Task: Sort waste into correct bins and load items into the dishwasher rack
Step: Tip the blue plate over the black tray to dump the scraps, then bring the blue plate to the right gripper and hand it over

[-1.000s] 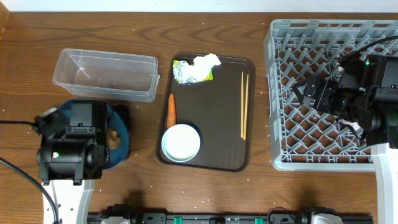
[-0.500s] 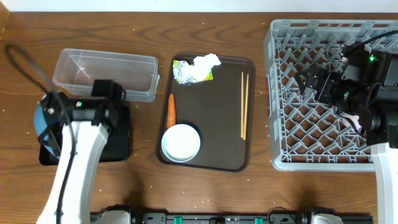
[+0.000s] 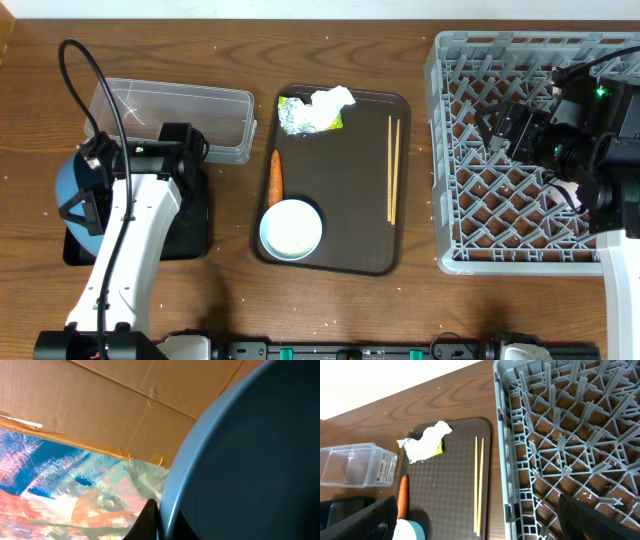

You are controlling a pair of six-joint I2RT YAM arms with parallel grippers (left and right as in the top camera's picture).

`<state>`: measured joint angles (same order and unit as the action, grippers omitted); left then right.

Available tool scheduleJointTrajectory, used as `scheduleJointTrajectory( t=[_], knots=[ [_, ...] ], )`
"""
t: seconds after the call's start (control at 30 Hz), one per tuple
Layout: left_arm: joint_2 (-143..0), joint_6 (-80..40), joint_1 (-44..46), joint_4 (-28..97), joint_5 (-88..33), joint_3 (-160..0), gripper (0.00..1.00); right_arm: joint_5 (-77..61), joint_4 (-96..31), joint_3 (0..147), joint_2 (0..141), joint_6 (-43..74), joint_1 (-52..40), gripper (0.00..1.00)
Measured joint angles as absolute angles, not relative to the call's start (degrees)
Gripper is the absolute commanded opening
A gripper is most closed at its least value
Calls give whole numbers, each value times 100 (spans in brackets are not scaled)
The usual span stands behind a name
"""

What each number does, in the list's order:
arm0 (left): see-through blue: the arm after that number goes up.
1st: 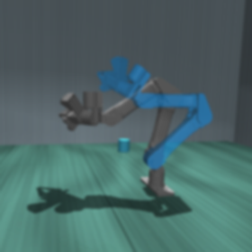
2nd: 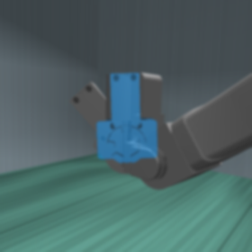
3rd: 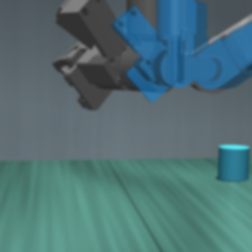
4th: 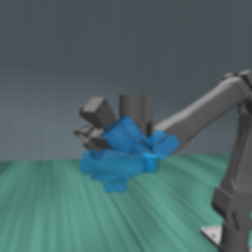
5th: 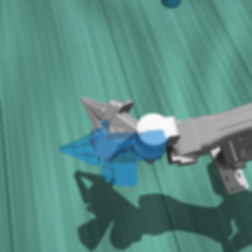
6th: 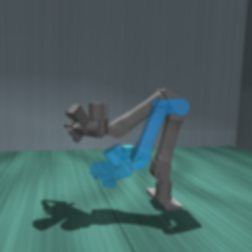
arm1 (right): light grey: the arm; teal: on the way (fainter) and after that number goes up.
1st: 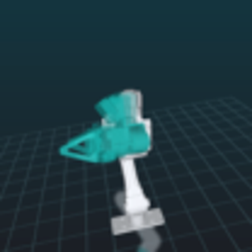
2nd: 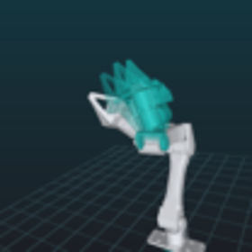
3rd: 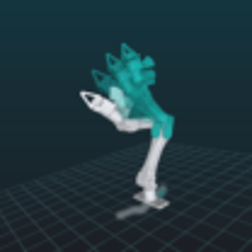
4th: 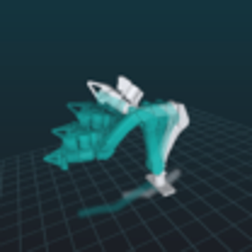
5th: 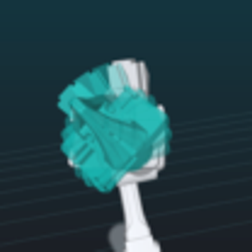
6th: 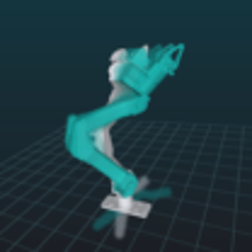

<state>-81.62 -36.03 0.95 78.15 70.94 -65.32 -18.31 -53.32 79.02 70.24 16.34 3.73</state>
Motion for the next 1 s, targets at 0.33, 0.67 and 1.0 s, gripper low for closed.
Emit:
scheduleJointTrajectory(
  t=[0.33,0.67,1.0],
  knots=[
    [-8162,-3553,45,7522,7238,-6541,6,-1841,-5339,7902,7024,1634,373,94],
    [-8158,-3144,235,7612,7231,-6556,6,-2021,-5398,7902,7024,1634,373,94],
    [-7325,-2735,1063,7282,5426,-7815,6,-2910,-5583,7902,7024,1116,349,92]
  ],
)
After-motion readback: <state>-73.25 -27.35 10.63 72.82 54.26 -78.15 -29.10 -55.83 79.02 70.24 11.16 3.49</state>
